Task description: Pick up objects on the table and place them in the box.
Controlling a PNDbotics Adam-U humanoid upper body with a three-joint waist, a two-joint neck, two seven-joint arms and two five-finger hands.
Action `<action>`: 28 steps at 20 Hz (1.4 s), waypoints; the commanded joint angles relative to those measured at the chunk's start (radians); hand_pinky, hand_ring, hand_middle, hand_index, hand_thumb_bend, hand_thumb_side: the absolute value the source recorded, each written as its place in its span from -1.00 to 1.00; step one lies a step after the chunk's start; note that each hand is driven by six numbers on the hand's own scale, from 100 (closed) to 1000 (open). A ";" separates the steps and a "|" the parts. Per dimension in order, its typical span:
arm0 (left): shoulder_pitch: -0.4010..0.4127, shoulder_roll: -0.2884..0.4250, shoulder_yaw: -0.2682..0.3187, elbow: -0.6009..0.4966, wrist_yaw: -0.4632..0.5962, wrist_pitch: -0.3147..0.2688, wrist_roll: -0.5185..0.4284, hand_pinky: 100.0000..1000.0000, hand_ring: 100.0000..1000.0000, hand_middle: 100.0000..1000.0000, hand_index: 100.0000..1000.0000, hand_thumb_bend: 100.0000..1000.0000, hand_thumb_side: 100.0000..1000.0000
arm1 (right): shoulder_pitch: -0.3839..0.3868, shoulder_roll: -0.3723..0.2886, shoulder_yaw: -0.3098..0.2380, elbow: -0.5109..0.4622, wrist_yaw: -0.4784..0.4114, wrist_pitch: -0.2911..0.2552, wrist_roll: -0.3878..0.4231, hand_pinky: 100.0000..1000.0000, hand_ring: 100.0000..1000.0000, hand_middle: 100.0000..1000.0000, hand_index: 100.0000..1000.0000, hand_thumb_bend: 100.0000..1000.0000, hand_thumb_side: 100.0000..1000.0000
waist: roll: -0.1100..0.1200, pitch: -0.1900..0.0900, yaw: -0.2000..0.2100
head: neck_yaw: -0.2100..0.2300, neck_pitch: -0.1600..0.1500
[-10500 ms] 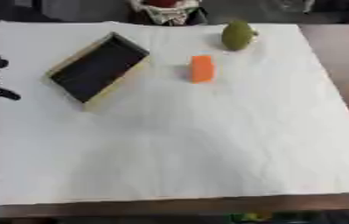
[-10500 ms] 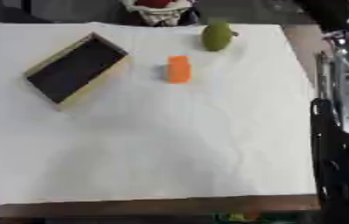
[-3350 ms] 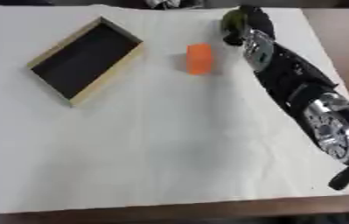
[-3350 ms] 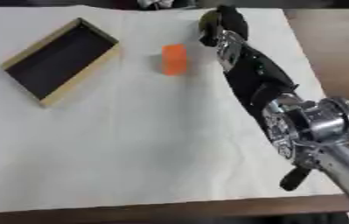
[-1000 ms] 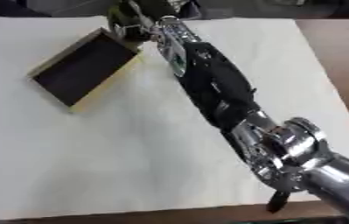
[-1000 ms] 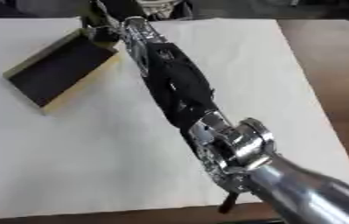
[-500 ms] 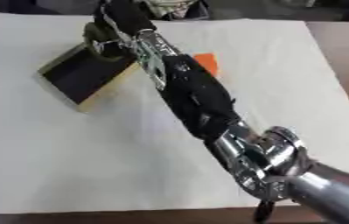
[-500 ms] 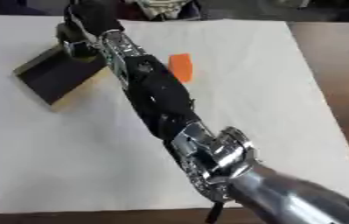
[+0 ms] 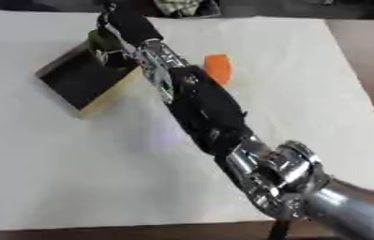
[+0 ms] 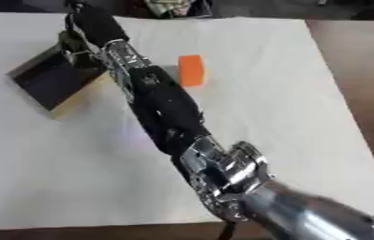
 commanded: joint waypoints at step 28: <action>-0.006 0.010 0.005 -0.012 -0.002 0.001 -0.004 -0.08 0.82 0.32 0.56 -1.00 0.38 | -0.048 -0.027 0.019 -0.034 -0.035 -0.050 0.233 0.72 0.90 0.91 0.99 -1.00 -0.07 | -0.002 -0.024 -0.008 | 0.003 -0.008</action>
